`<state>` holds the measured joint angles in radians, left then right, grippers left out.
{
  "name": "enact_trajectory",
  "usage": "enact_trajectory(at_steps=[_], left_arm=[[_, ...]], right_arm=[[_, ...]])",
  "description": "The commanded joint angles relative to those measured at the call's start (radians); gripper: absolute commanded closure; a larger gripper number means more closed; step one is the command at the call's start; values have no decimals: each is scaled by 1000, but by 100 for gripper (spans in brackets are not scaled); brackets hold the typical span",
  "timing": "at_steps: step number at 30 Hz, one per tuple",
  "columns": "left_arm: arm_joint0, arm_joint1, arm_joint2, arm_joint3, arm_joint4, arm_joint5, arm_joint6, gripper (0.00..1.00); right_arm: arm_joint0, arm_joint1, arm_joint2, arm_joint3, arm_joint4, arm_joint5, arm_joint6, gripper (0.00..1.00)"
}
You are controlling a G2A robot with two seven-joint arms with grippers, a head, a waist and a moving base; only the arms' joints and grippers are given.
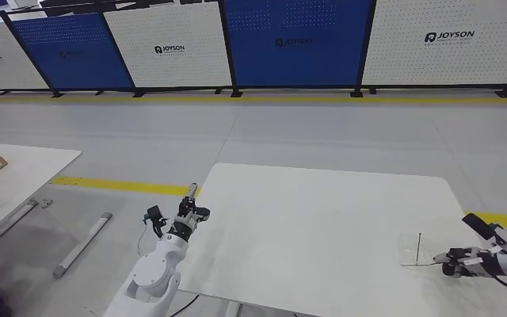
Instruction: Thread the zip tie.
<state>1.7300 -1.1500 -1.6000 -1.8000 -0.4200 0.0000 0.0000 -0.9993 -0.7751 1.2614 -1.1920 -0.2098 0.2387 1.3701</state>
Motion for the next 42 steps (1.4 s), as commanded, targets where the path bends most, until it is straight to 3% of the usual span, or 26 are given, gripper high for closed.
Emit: enact_trajectory(at_steps=[1, 4, 5, 11, 19, 26, 37, 42], left_arm=[[0, 0, 0, 0, 0, 0, 0, 0], [0, 0, 0, 0, 0, 0, 0, 0], [0, 0, 0, 0, 0, 0, 0, 0], [0, 0, 0, 0, 0, 0, 0, 0], [0, 0, 0, 0, 0, 0, 0, 0], [0, 0, 0, 0, 0, 0, 0, 0], [0, 0, 0, 0, 0, 0, 0, 0], [0, 0, 0, 0, 0, 0, 0, 0]], right_arm=[[2, 0, -4, -3, -3, 3, 0, 77], [5, -1, -12, -5, -10, 9, 1, 79], [7, -1, -15, -6, -13, 10, 2, 84], [19, -3, -28, -2, -18, 17, 3, 77], [24, -2, -33, 0, -19, 16, 6, 100], [25, 0, -33, 1, -21, 15, 6, 100], [-16, 18, 24, -54, -7, 12, -2, 100], [-66, 32, 97, -92, 33, 10, -41, 100]])
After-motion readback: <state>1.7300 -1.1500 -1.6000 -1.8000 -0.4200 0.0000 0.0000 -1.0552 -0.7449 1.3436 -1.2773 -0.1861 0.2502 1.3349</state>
